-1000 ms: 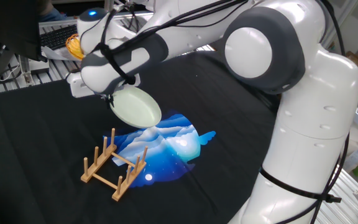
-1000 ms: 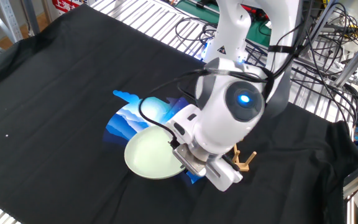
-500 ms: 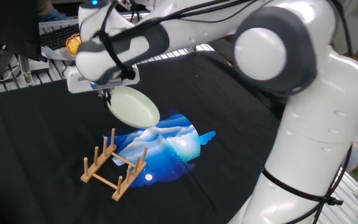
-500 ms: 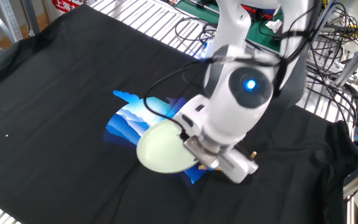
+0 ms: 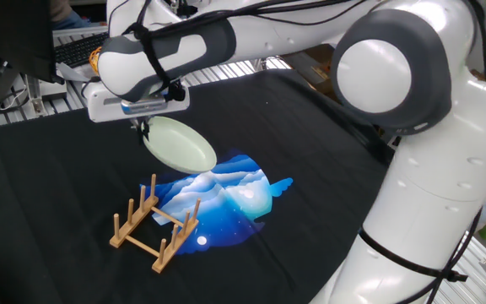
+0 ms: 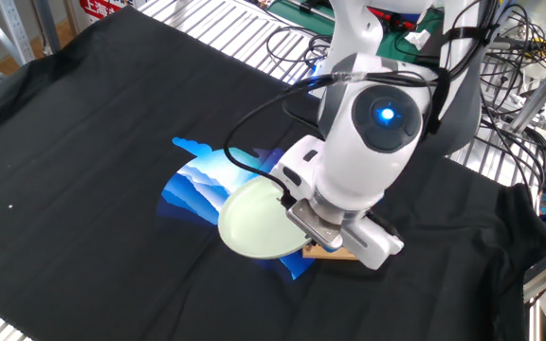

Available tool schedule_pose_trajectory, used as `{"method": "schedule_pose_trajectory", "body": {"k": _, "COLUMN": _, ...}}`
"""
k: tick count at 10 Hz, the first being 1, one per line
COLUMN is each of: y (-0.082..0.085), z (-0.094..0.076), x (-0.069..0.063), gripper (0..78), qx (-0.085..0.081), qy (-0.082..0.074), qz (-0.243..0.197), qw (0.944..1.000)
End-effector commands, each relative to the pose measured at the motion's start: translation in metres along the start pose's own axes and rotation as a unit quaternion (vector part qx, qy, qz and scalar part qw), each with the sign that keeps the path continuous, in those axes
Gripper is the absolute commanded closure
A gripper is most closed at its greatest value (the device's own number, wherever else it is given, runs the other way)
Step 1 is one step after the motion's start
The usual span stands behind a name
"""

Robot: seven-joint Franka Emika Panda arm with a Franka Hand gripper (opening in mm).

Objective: Put the dish on the dish rack

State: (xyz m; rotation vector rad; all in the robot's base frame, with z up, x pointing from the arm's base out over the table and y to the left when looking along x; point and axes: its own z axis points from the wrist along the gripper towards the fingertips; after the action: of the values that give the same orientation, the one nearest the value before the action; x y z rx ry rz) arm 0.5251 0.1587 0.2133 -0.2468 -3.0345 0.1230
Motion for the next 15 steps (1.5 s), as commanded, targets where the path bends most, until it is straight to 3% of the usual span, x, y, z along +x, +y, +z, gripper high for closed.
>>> {"method": "schedule_pose_trajectory", "body": {"k": 1, "y": 0.010, "z": -0.032, "x": 0.038, "gripper": 76.5, "qx": -0.075, "qy": 0.067, "qz": -0.045, "qw": 0.9940}}
{"method": "schedule_pose_trajectory", "body": {"k": 3, "y": 0.010, "z": -0.031, "x": 0.039, "gripper": 76.5, "qx": -0.079, "qy": 0.076, "qz": -0.048, "qw": 0.9929}}
{"method": "schedule_pose_trajectory", "body": {"k": 4, "y": 0.008, "z": -0.029, "x": 0.044, "gripper": 76.5, "qx": -0.089, "qy": 0.100, "qz": -0.058, "qw": 0.9893}}
{"method": "schedule_pose_trajectory", "body": {"k": 5, "y": 0.008, "z": -0.029, "x": 0.045, "gripper": 76.5, "qx": -0.090, "qy": 0.103, "qz": -0.058, "qw": 0.9889}}
{"method": "schedule_pose_trajectory", "body": {"k": 7, "y": 0.004, "z": -0.025, "x": 0.055, "gripper": 76.5, "qx": -0.119, "qy": 0.144, "qz": -0.065, "qw": 0.9802}}
{"method": "schedule_pose_trajectory", "body": {"k": 9, "y": 0.002, "z": -0.029, "x": 0.057, "gripper": 76.5, "qx": -0.124, "qy": 0.165, "qz": -0.068, "qw": 0.9761}}
{"method": "schedule_pose_trajectory", "body": {"k": 15, "y": -0.008, "z": -0.049, "x": 0.063, "gripper": 76.5, "qx": -0.144, "qy": 0.209, "qz": -0.064, "qw": 0.9652}}
